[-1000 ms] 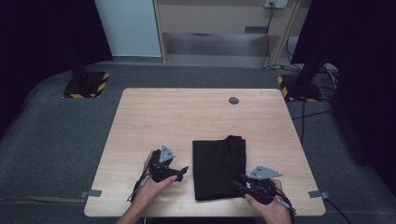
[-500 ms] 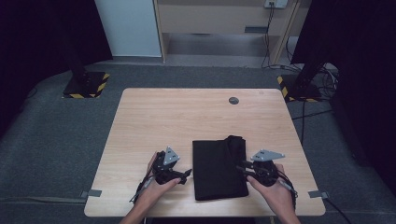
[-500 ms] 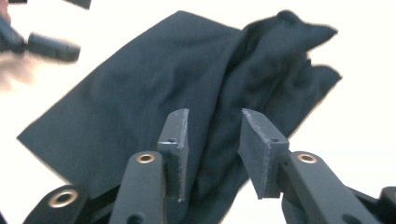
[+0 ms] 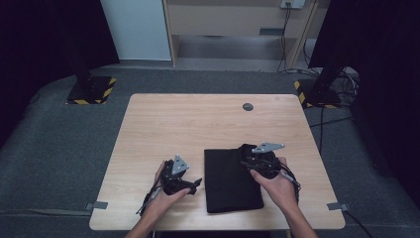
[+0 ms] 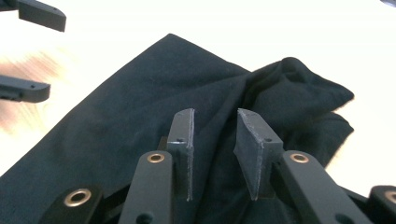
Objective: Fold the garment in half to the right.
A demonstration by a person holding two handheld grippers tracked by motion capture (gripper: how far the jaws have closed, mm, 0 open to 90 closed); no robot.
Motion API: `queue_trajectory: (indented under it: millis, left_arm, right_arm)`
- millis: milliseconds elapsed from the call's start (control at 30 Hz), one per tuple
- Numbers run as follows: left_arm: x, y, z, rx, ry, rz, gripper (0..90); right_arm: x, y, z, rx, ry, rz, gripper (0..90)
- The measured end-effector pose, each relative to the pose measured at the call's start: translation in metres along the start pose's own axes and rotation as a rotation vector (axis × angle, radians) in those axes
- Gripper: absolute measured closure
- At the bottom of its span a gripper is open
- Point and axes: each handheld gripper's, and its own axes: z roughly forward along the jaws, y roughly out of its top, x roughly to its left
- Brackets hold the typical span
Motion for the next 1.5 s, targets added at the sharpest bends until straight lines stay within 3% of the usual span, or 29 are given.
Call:
queue_trajectory:
  millis: [267, 500, 633, 800, 833, 1033, 1167, 1267, 1500]
  left_arm:
    - [-0.001, 0.001, -0.001, -0.003, -0.001, 0.007, 4.4]
    - [0.000, 0.001, -0.002, -0.005, 0.000, 0.002, 4.5]
    - [0.000, 0.000, -0.002, -0.004, 0.001, 0.003, 4.5]
    - [0.000, 0.000, -0.001, -0.001, 0.002, 0.003, 4.6]
    - [0.000, 0.000, -0.001, -0.001, 0.002, 0.003, 4.6]
    - [-0.001, -0.001, -0.001, 0.003, 0.003, 0.007, 4.6]
    - [-0.001, 0.000, -0.001, 0.005, 0.004, 0.010, 4.7]
    - [0.000, 0.000, -0.001, 0.005, 0.004, 0.010, 4.7]
    - [0.000, 0.000, -0.002, 0.002, 0.007, 0.009, 4.7]
  right_arm:
    - [-0.004, 0.009, 0.023, 0.056, -0.014, 0.010, 70.3]
    - [-0.013, 0.009, 0.033, 0.098, -0.005, 0.054, 83.6]
    - [-0.018, 0.006, 0.029, 0.083, 0.007, 0.099, 88.5]
    - [-0.030, -0.003, 0.017, 0.034, 0.049, 0.212, 88.7]
    - [-0.030, -0.003, 0.017, 0.034, 0.049, 0.212, 88.7]
    - [-0.051, -0.023, 0.012, -0.014, 0.100, 0.366, 88.6]
    - [-0.060, -0.034, 0.021, 0.004, 0.101, 0.411, 87.1]
    - [-0.064, -0.038, 0.024, 0.004, 0.089, 0.416, 85.1]
    - [-0.072, -0.040, 0.011, -0.036, 0.085, 0.431, 77.0]
